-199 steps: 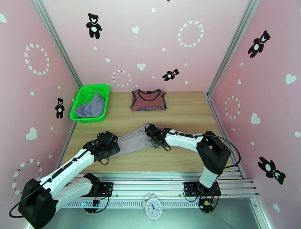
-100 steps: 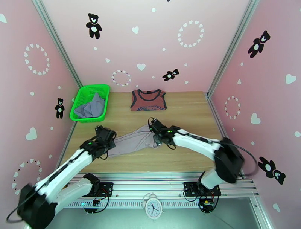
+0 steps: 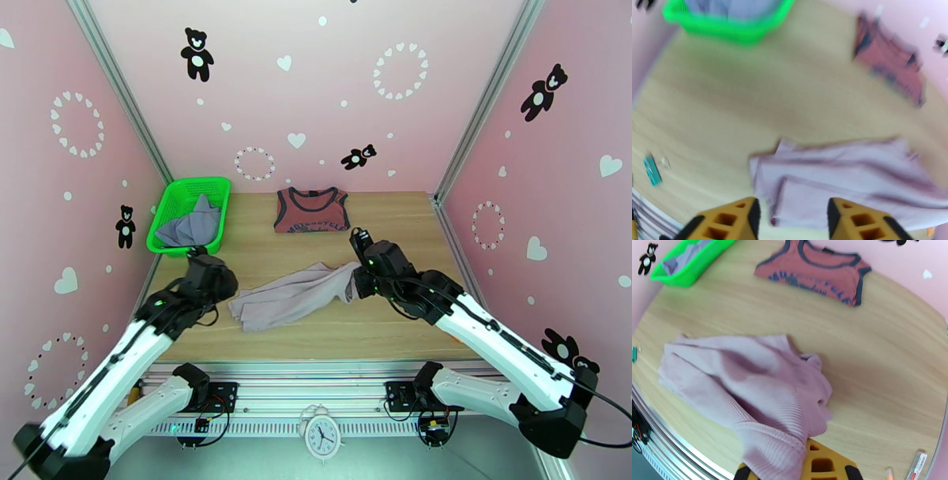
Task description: Fold and stack the mixed laundry pile
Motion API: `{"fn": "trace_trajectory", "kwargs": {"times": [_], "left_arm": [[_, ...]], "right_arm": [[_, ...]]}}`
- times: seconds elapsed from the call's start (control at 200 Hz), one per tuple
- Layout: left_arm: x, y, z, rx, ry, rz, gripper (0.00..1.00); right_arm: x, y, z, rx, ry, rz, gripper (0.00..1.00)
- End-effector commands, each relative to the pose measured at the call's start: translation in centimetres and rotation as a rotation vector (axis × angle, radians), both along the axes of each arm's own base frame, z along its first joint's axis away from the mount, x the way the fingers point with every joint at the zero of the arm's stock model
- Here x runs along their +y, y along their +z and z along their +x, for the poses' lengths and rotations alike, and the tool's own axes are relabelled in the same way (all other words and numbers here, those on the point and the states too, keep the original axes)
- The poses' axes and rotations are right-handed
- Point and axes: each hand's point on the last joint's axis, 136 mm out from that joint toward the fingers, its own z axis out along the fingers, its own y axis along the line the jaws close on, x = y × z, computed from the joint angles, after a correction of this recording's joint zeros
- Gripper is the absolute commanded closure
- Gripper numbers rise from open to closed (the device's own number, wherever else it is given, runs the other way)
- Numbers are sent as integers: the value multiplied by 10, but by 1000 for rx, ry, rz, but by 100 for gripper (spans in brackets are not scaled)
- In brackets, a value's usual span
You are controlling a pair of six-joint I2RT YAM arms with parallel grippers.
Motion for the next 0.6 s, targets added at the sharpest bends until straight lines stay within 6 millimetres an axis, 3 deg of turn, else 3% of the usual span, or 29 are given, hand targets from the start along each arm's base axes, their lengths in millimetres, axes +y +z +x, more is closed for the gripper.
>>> {"fn": "trace_trajectory", "kwargs": {"times": [0.0,0.16,0.37,0.596], "left_arm": [[-19,-35,-14,94,-5,-138,39],[-32,-70,-27,180,-16,-214,34],[-40,-82,-20,180,-33,-226,35],[-53,-95,-9,203,-59,-240,49]], "right_arm": [[-2,-22,-5,63,4,-40,100],[-3,-30,0,75,-8,-54,100],[1,-39,3,96,-5,-52,100],[0,-44,2,107,-10,-59,100]]}}
